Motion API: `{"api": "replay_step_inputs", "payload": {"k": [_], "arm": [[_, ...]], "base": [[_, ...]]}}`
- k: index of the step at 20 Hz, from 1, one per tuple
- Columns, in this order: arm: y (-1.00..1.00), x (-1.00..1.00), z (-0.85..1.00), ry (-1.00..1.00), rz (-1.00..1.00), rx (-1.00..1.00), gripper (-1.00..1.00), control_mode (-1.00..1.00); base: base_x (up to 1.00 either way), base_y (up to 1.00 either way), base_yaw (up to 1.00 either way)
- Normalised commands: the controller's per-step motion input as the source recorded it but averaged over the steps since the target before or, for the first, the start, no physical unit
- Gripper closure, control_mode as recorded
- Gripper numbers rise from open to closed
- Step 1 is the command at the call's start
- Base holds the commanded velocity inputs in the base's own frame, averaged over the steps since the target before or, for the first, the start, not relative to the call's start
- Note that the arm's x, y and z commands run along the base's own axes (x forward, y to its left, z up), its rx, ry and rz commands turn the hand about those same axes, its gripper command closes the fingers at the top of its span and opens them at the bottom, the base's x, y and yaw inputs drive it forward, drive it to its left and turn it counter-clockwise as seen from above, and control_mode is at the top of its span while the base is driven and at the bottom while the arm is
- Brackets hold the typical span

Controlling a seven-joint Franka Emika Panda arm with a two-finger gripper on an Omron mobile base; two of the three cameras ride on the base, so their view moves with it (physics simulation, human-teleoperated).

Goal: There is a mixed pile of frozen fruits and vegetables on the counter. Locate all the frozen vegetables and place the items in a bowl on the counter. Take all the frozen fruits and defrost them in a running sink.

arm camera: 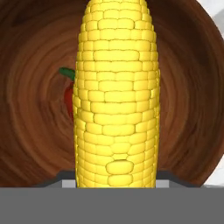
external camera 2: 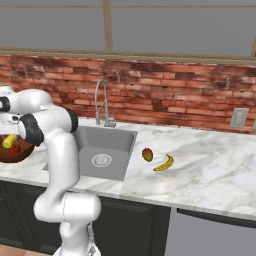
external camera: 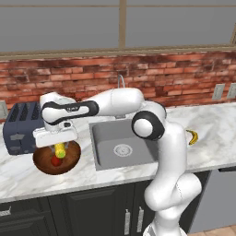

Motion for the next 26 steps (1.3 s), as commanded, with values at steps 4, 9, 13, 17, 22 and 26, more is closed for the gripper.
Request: {"api": "replay_step_inputs", "payload": {"k": [4,9,13,17,22,26], "arm": [[0.11,0.13,-0.35,0.07,0.0,-0.02,1.0,-1.0],[0.06,0.15,-0.41,0.05,0.0,-0.02,1.0,-1.0],[0.01,0.04,-0.36,0.03,0.0,0.0,1.0,-1.0],[0.11,-0.01,-0.18,0.01,0.0,0.0,1.0,-1.0],[0.04,-0.01,-0.08,0.01,0.0,0.0,-1.0,-1.0],[-0.02,-0.18,0.13,-0.03,0.0,0.01,-1.0,-1.0]], "base": [[0.0,0.0,0.0],[0.0,0.0,0.0],[0.0,0.0,0.0],[0.0,0.0,0.0],[0.0,0.0,0.0],[0.0,0.0,0.0]]}}
